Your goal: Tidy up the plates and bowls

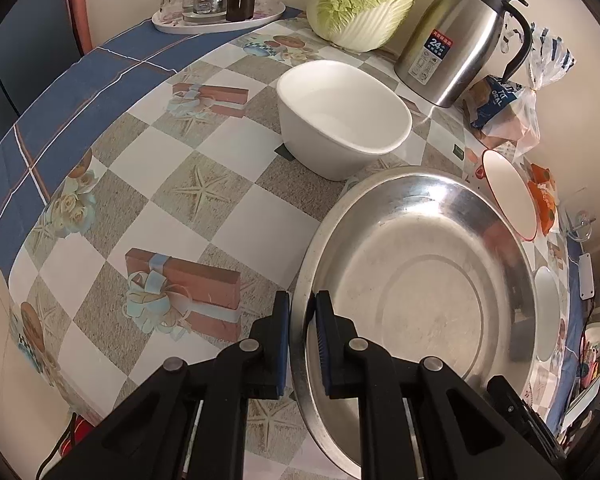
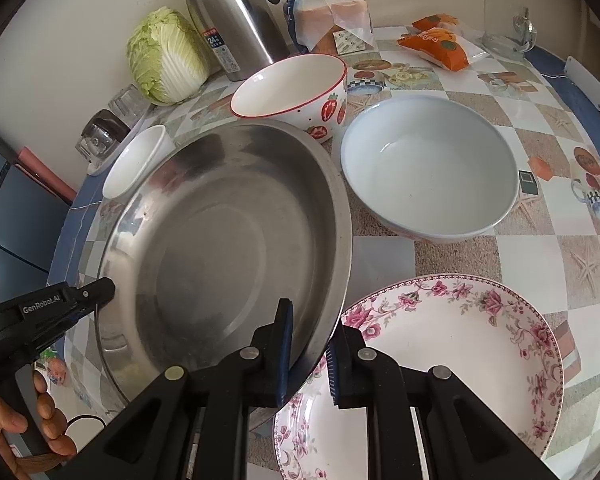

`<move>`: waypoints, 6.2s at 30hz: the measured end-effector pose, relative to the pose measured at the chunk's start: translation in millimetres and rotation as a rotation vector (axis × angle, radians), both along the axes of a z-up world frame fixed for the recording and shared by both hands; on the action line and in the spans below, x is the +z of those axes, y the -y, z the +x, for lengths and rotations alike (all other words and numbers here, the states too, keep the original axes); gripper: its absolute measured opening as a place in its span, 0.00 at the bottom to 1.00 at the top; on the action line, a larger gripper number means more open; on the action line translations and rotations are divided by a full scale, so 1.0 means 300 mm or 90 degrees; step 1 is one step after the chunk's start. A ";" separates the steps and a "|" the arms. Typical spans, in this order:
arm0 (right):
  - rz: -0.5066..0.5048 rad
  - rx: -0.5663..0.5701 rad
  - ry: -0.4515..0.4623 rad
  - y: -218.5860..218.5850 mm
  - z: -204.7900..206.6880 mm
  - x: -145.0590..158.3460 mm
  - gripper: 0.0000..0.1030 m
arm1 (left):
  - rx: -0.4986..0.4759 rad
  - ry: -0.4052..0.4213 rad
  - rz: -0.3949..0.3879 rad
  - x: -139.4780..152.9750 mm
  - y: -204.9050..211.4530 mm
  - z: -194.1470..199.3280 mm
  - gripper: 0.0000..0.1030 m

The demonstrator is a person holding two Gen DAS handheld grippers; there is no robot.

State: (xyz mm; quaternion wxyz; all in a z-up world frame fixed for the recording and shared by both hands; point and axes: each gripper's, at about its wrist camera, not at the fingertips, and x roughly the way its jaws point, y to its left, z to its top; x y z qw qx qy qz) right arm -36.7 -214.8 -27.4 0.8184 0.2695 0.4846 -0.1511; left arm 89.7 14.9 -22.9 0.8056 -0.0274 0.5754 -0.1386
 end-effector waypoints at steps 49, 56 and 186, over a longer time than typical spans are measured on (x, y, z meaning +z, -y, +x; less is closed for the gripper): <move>-0.039 -0.055 0.003 0.038 -0.043 0.071 0.18 | 0.009 0.060 -0.002 0.084 -0.002 0.000 0.17; -0.055 -0.065 0.008 0.044 -0.052 0.097 0.18 | -0.006 0.068 -0.007 0.101 0.013 -0.012 0.43; -0.041 -0.260 -0.040 0.254 -0.559 -0.001 1.00 | -0.355 0.061 -0.035 0.048 0.409 -0.649 0.91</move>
